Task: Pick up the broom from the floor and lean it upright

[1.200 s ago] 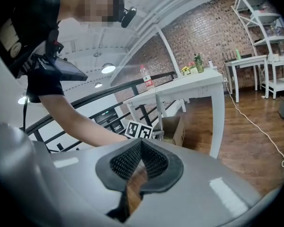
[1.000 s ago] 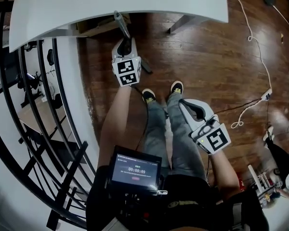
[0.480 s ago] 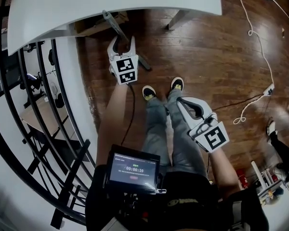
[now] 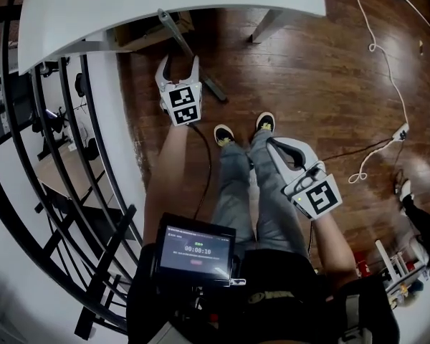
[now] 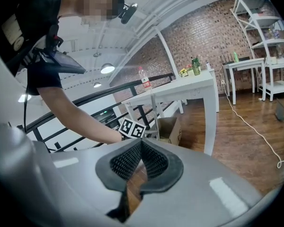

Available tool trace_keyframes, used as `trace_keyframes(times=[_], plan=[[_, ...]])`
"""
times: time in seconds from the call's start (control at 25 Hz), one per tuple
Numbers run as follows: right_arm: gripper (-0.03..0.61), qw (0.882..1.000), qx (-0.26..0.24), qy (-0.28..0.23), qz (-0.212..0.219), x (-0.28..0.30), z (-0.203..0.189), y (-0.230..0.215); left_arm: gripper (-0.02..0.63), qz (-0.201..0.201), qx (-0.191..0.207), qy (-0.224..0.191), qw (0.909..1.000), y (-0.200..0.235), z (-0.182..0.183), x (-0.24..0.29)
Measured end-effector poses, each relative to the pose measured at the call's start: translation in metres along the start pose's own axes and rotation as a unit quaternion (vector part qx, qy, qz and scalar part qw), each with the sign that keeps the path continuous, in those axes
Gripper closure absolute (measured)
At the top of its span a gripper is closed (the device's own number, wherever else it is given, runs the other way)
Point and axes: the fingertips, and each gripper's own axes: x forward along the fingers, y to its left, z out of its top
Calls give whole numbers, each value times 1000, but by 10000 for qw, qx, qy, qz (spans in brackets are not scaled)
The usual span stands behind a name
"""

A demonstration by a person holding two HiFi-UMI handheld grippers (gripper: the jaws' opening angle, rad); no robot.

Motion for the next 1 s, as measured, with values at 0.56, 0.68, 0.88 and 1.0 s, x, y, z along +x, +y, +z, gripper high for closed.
trace_keyframes(times=[0.56, 0.68, 0.88, 1.0], plan=[[575, 9916, -1011, -539, 602, -43, 132, 90, 345, -474, -73, -1565, 9865, -12, 177, -322], [575, 9873, -1102, -816, 809, -43, 162, 104, 589, -519, -431, -1918, 9791, -21, 225, -356], [575, 9760, -1251, -1347, 1171, -72, 202, 172, 595, -276, -783, -2658, 9604, -29, 280, -457], [575, 9737, -1260, -1409, 1272, -66, 207, 180, 595, -175, -862, -2772, 9568, -31, 285, -466]])
